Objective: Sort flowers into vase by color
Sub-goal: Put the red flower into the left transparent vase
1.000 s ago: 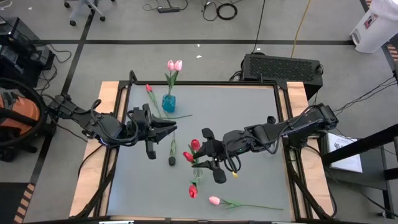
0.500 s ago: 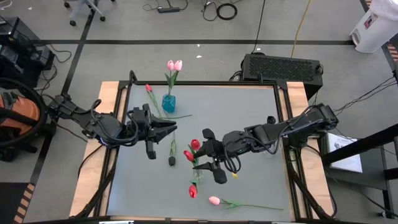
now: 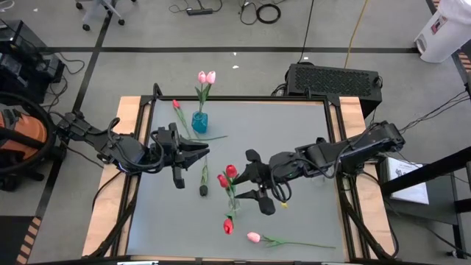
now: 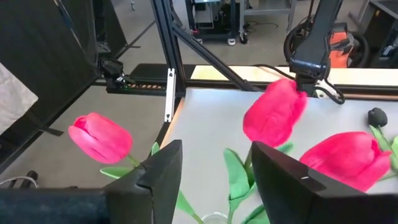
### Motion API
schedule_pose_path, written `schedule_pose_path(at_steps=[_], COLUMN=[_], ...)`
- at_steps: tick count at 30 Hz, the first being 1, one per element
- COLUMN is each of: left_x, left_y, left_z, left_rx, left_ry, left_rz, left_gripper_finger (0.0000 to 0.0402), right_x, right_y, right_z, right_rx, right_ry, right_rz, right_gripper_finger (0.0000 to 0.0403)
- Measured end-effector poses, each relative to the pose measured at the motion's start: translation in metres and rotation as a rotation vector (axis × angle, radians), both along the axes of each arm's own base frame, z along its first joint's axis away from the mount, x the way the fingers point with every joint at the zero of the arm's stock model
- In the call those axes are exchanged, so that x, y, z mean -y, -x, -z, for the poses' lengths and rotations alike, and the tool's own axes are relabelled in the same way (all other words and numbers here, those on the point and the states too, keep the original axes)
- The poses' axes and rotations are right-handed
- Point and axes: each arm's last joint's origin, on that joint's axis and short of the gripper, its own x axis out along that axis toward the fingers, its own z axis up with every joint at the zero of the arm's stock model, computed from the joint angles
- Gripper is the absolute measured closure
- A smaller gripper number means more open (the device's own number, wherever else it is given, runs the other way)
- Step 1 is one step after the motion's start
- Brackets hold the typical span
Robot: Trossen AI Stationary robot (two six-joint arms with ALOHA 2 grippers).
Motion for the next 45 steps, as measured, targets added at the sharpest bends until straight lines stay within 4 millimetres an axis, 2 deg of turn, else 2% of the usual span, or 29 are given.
schedule_pose_path(at_steps=[6, 13, 22, 31, 37, 45], left_x=[0.0, 0.0, -0.001, 0.0, -0.003, -0.01], left_y=[0.0, 0.0, 0.0, 0.0, 0.0, 0.004], left_z=[0.0, 0.0, -0.001, -0.006, -0.006, -0.004], left_rx=[0.0, 0.001, 0.016, 0.067, 0.065, 0.051], left_ry=[0.0, 0.001, 0.022, 0.058, 0.053, 0.028], left_rz=[0.0, -0.015, -0.026, -0.007, -0.093, -0.375], left_gripper_finger=[0.0326, 0.0326, 0.0326, 0.0326, 0.0326, 0.0326], right_x=[0.001, 0.008, 0.023, 0.05, 0.065, 0.083], right_y=[0.003, 0.023, 0.066, 0.113, 0.134, 0.133], right_z=[-0.004, -0.031, -0.073, -0.108, -0.114, -0.108], right_rx=[0.012, 0.097, 0.245, 0.397, 0.406, 0.332], right_ry=[-0.004, -0.025, -0.055, -0.036, 0.082, 0.114], right_rz=[0.0, -0.003, 0.005, 0.092, 0.273, 0.372], right_gripper_finger=[0.0217, 0.0218, 0.0218, 0.0218, 0.0218, 0.0218])
